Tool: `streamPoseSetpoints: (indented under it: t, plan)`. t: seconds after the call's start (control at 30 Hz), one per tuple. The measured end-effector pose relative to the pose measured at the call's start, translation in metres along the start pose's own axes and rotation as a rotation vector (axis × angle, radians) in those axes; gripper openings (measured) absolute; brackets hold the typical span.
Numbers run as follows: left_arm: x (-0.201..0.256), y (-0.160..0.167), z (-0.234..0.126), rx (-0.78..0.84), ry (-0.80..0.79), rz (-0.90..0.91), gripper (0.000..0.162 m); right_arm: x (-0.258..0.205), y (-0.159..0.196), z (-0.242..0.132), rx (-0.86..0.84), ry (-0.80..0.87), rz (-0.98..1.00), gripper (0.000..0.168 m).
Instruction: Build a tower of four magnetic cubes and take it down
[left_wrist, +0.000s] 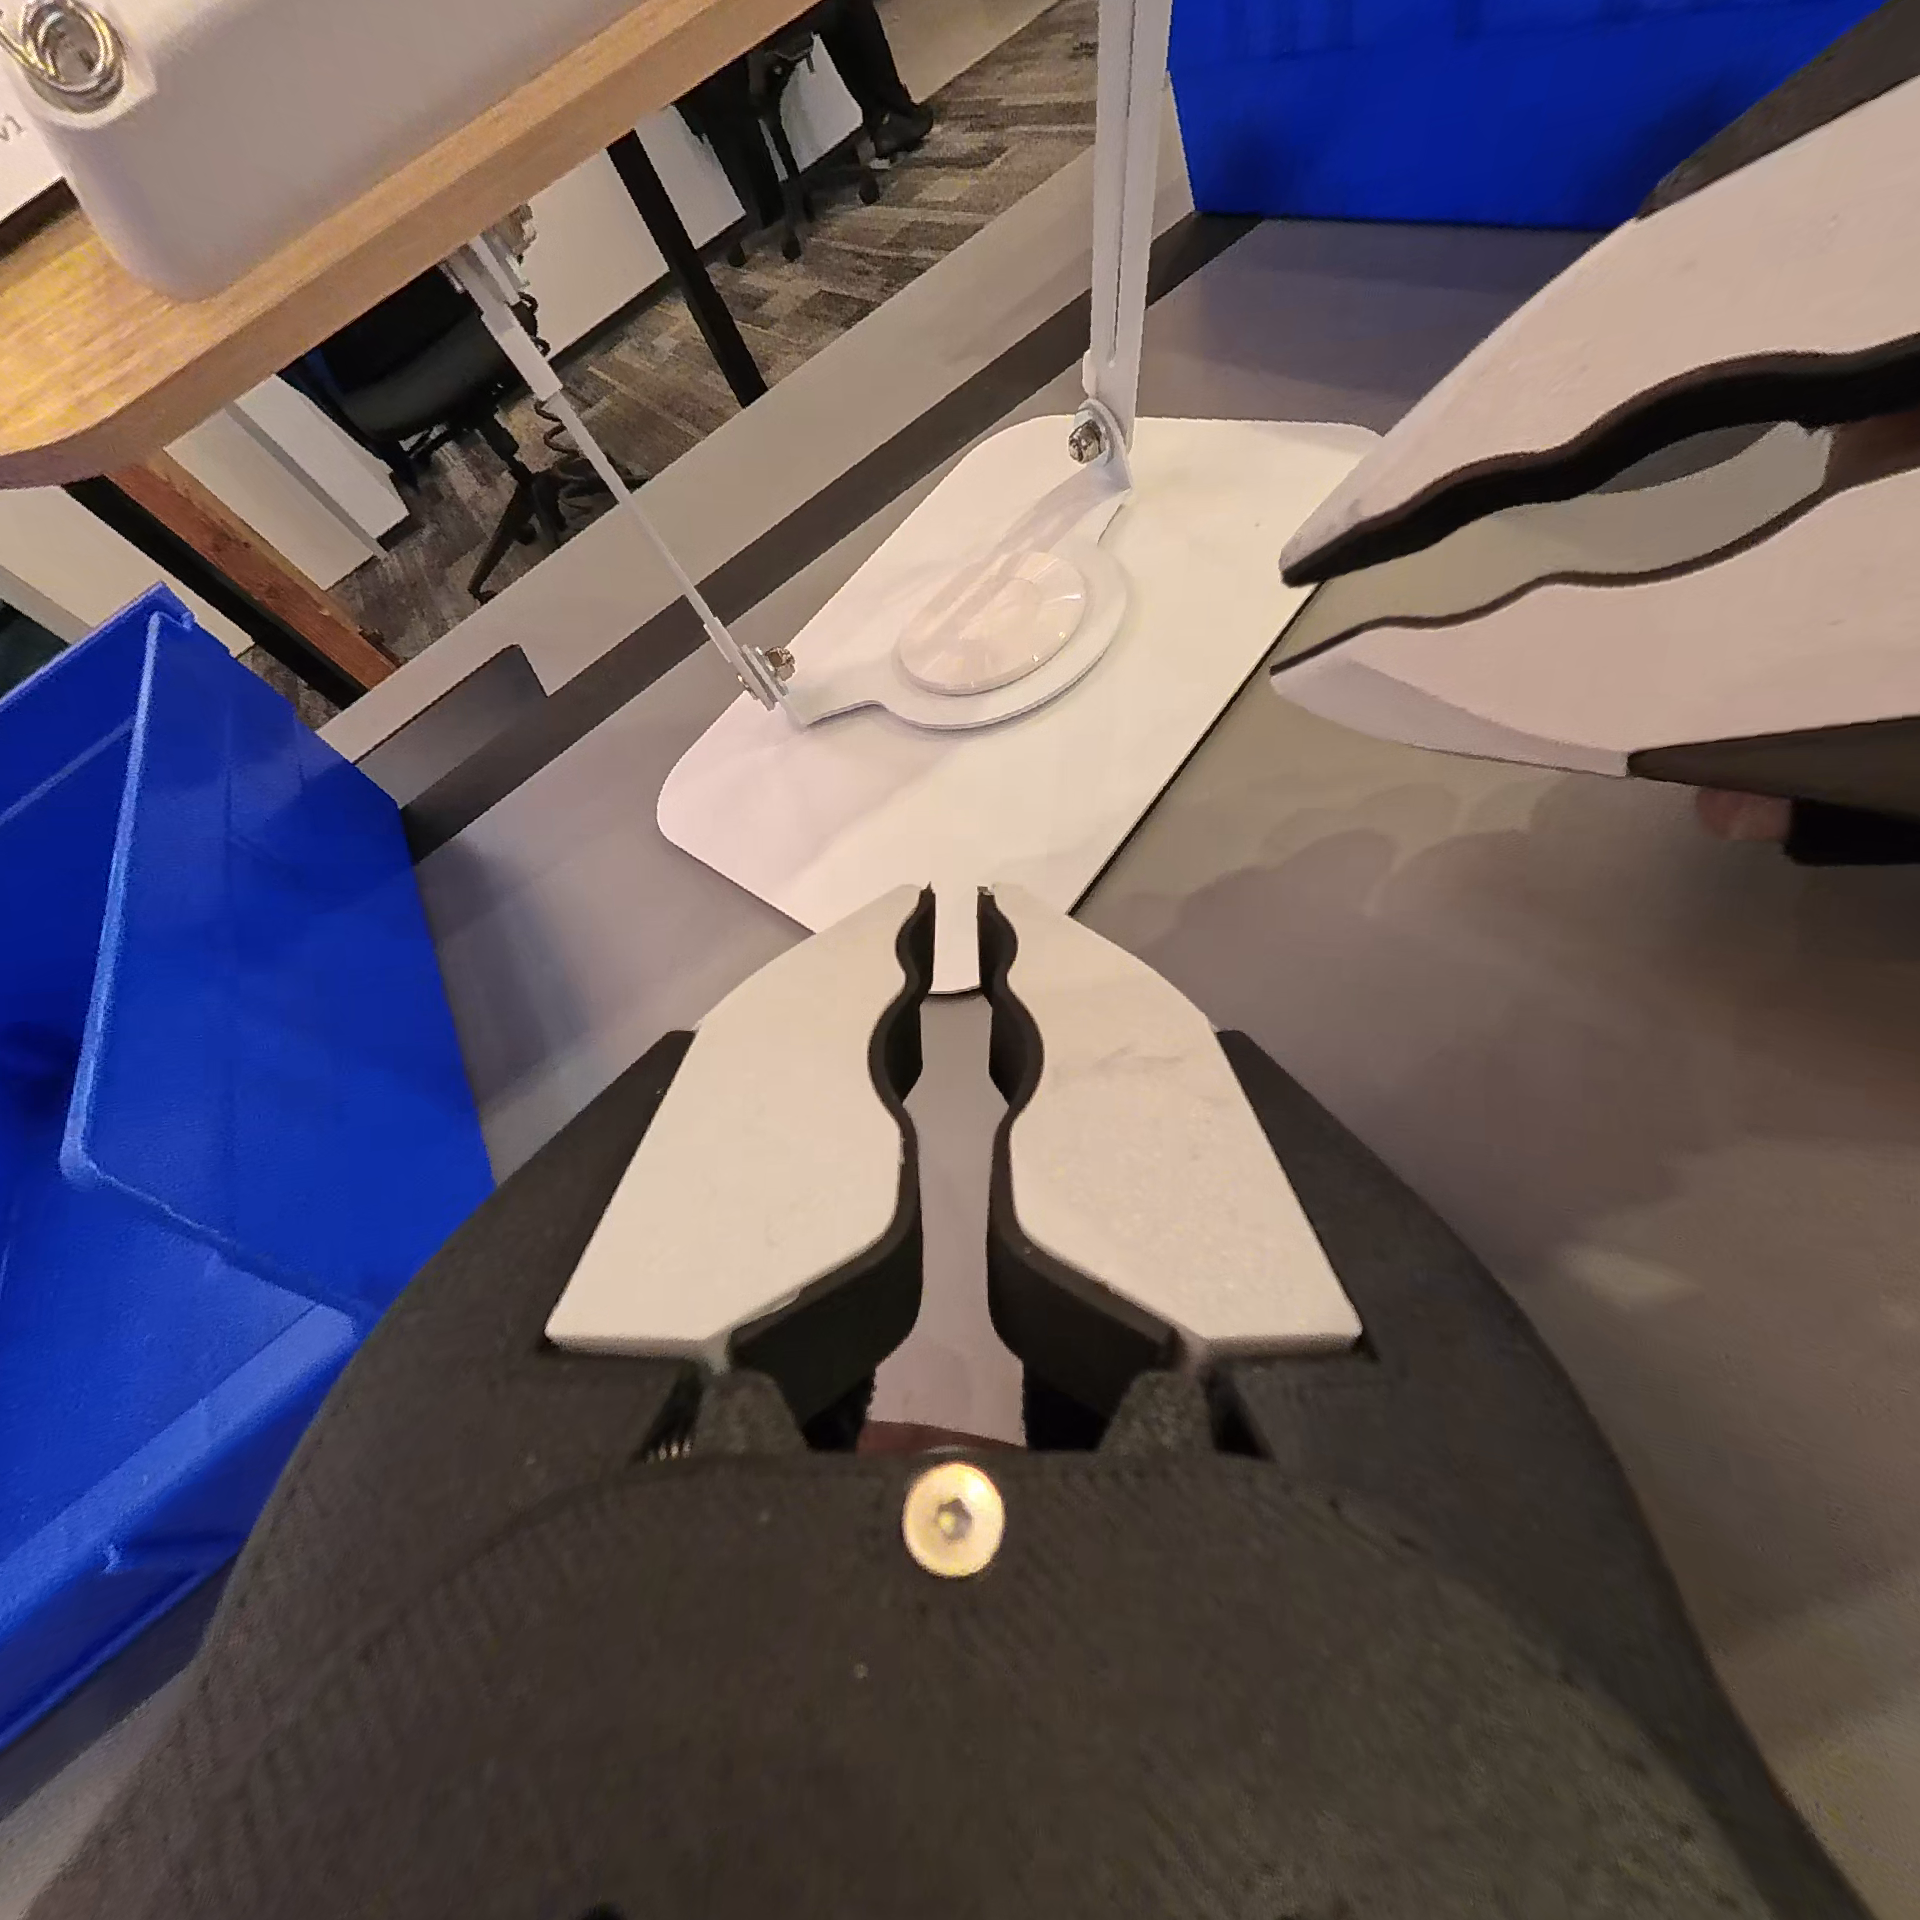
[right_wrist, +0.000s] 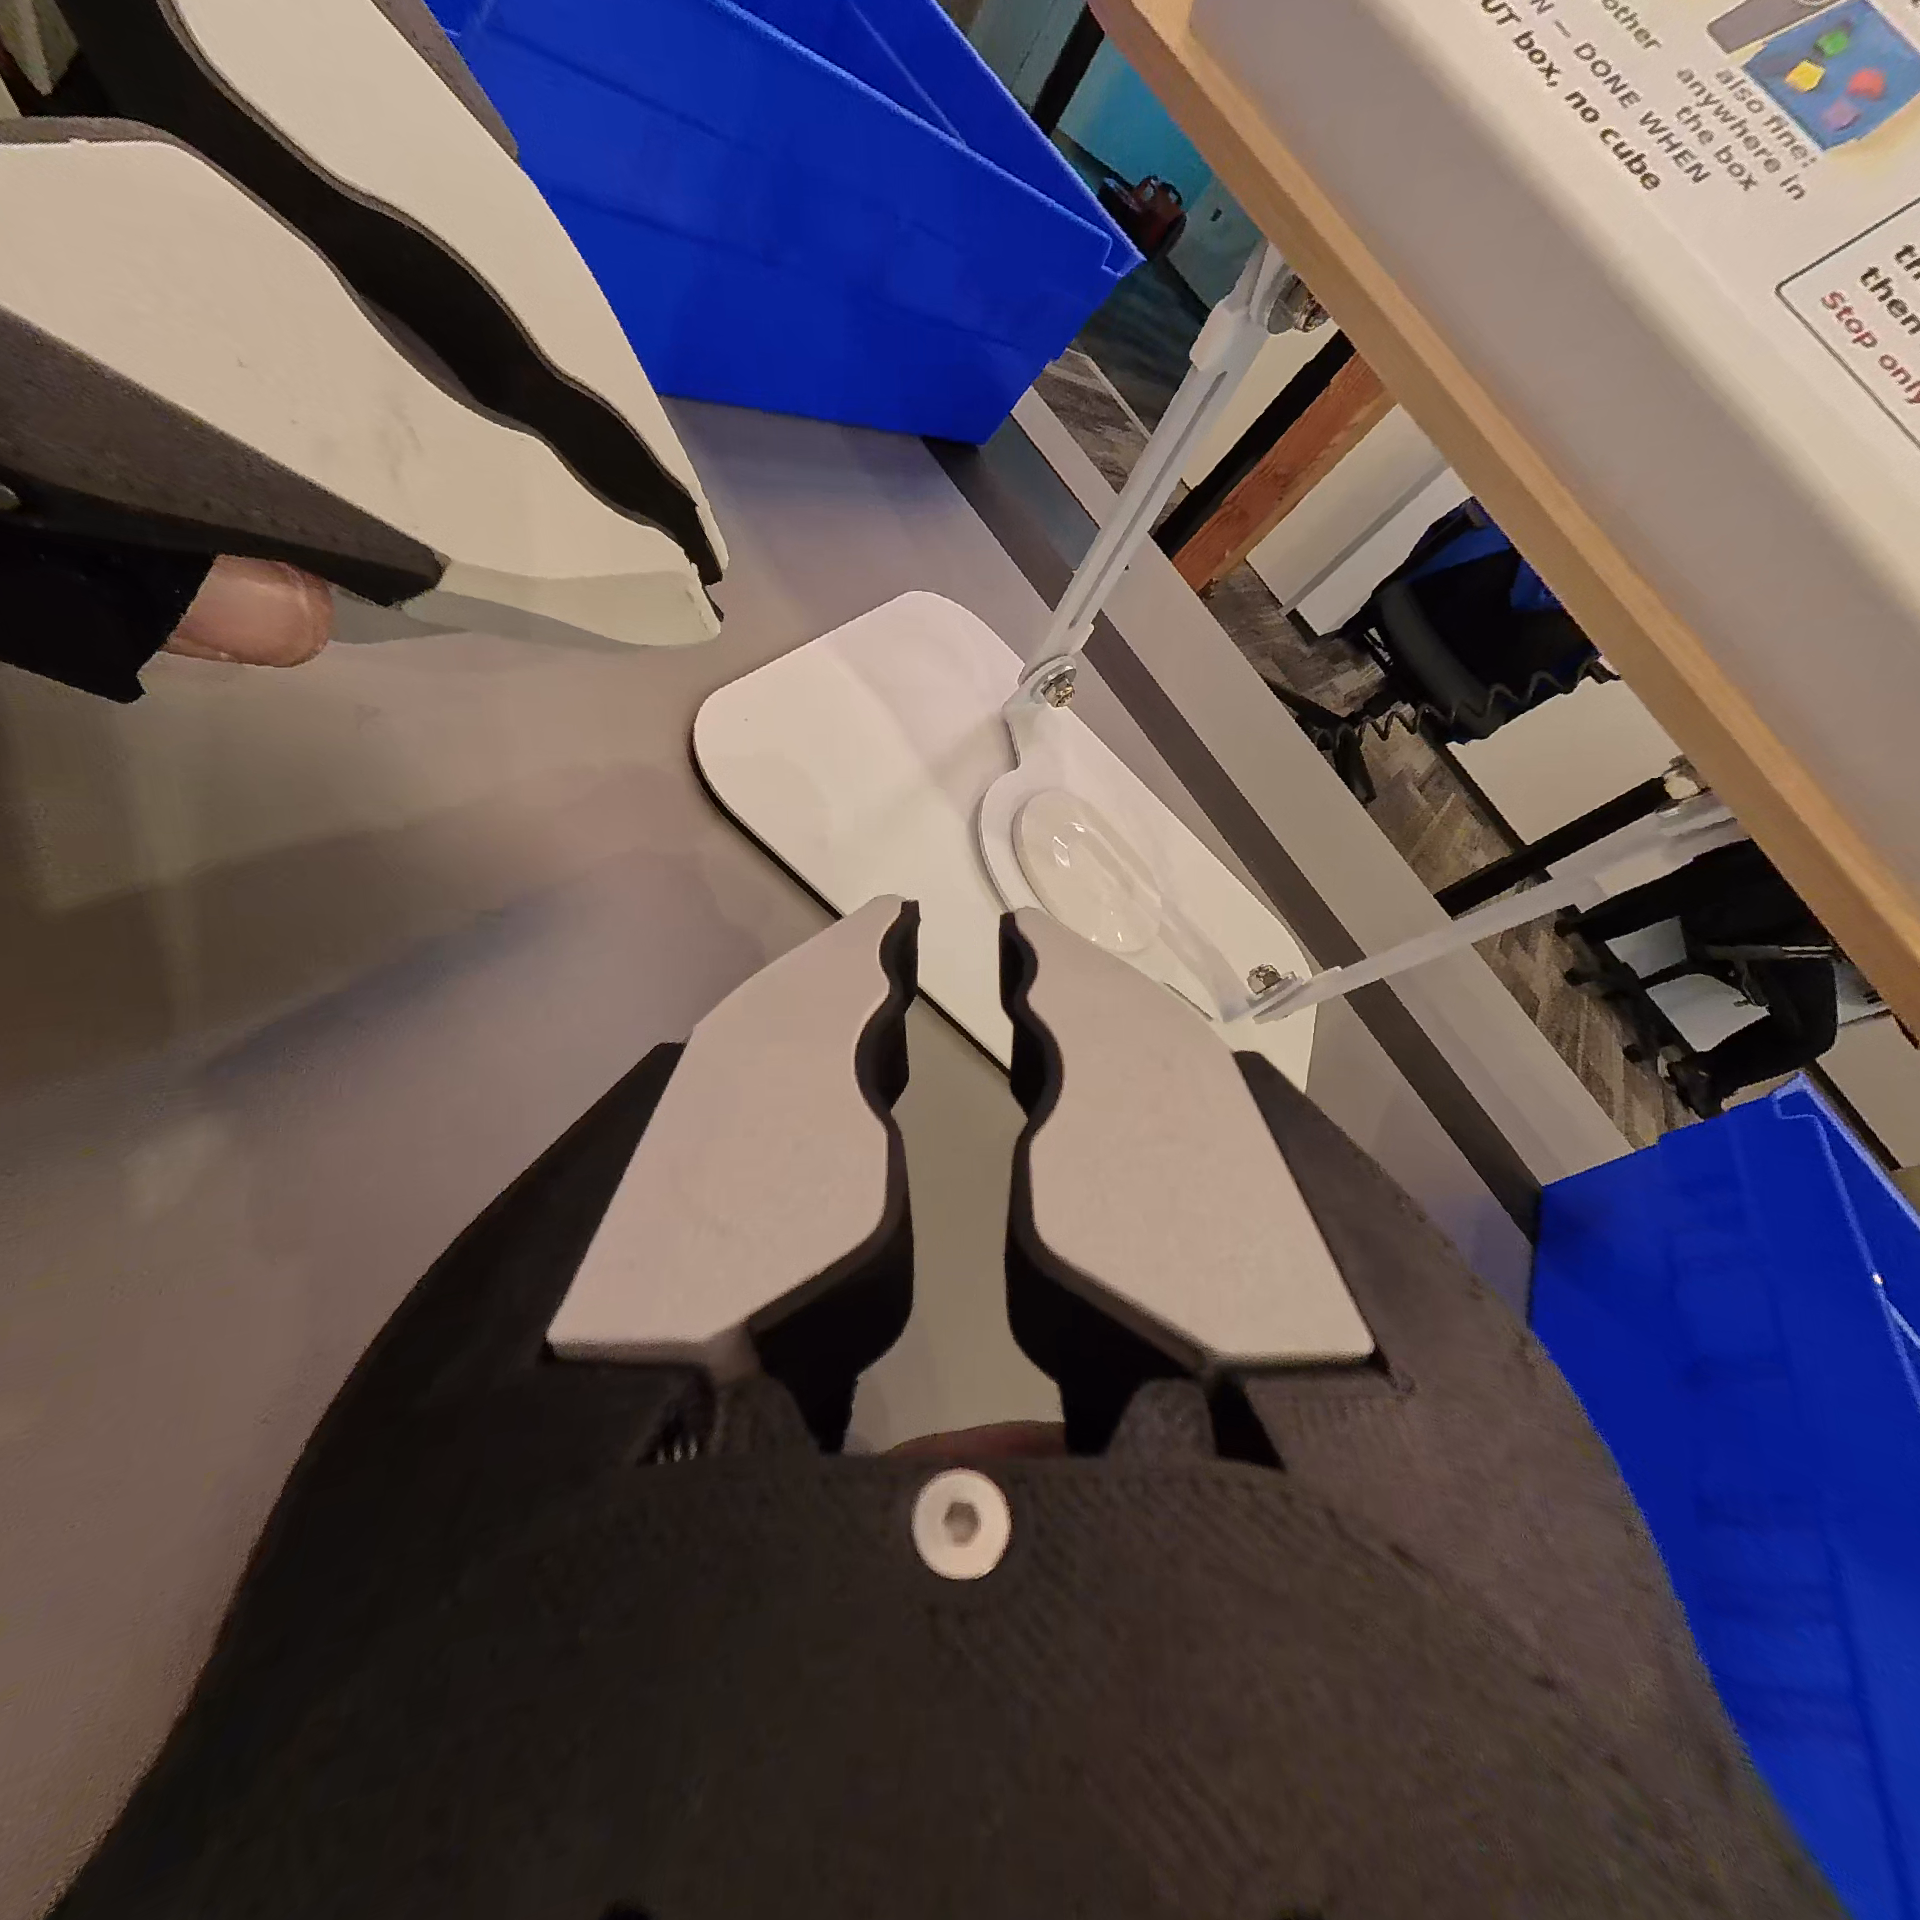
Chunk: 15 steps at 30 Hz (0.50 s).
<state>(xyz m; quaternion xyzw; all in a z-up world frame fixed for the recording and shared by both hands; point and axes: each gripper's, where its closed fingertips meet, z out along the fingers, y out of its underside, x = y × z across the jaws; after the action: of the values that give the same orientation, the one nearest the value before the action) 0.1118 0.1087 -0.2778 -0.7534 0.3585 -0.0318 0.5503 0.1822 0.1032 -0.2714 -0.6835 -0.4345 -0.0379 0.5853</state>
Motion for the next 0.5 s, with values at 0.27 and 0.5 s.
streamPoseSetpoints:
  t: [0.27,0.5]
  plan:
    - [-0.0018,0.0004,0.0005,0.000,-0.007,0.000,0.008,0.0011,0.0000,-0.0004,0.002,0.006,-0.017,0.016]
    - [-0.0018,0.0003,0.0009,0.000,-0.012,0.007,0.010,0.0026,0.0012,0.0003,0.001,0.010,-0.021,0.018]
